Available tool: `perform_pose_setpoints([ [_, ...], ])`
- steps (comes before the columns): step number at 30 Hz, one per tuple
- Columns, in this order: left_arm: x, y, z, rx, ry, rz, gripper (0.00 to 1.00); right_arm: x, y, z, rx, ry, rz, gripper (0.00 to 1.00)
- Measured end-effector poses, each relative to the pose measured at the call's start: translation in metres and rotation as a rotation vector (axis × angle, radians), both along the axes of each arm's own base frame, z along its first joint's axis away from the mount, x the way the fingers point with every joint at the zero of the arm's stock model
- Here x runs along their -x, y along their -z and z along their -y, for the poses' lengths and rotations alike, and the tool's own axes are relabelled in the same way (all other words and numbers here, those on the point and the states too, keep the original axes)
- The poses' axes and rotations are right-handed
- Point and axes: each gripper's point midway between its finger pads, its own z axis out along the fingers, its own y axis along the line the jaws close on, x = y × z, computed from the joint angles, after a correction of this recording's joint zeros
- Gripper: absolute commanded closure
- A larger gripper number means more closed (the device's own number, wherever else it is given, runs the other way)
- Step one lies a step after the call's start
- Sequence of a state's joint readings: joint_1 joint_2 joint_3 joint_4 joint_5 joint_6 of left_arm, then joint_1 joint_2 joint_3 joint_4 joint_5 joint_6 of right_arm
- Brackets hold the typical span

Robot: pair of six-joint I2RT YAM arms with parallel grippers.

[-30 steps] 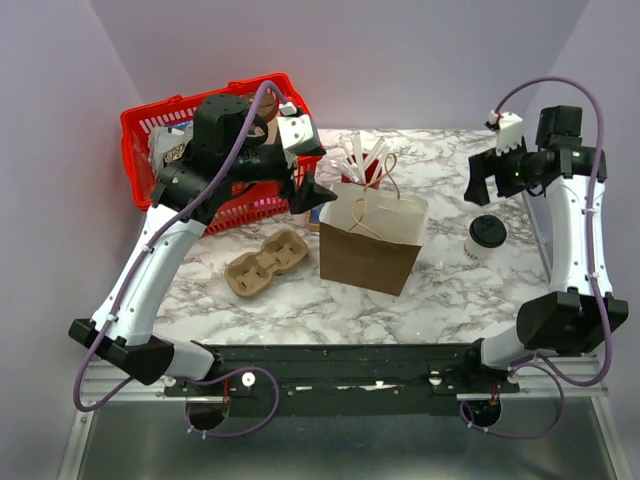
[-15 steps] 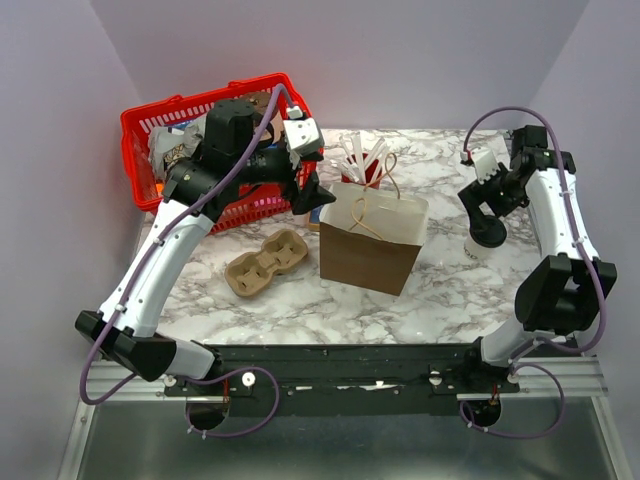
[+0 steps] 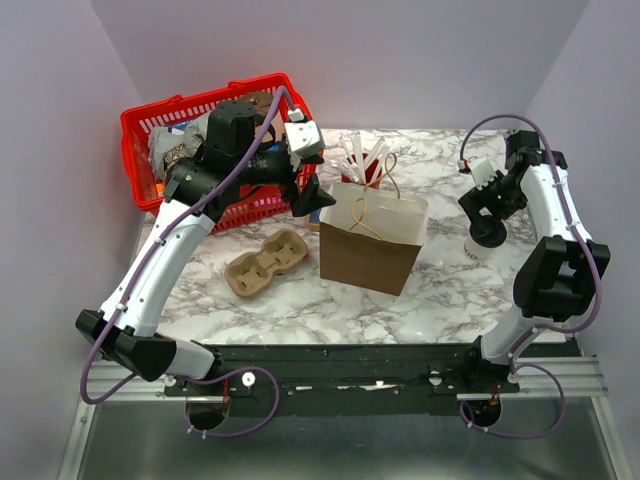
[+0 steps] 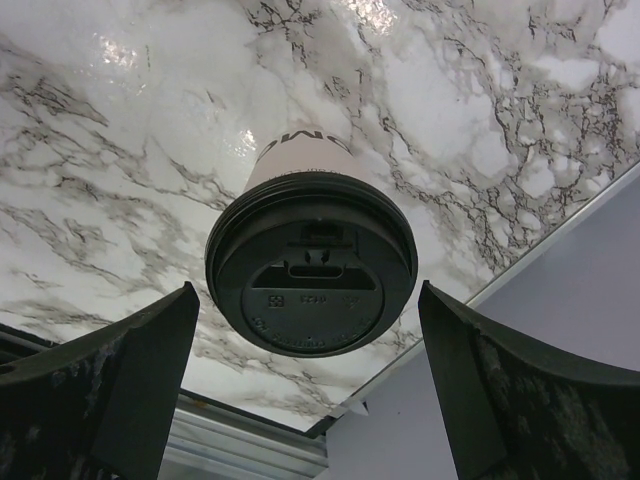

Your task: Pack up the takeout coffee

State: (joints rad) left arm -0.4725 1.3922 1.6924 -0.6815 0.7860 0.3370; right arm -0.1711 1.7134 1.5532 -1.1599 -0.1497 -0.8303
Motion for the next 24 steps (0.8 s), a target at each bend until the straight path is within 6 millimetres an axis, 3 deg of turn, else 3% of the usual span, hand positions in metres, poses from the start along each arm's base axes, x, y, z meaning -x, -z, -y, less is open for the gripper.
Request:
perform_pose_setpoints([
  [24,0.001,0.0,0.001,0.001,0.011,0.002,0.01,-0.004,0.012,0.011,-0.012,0.029,-0.056,0.04],
])
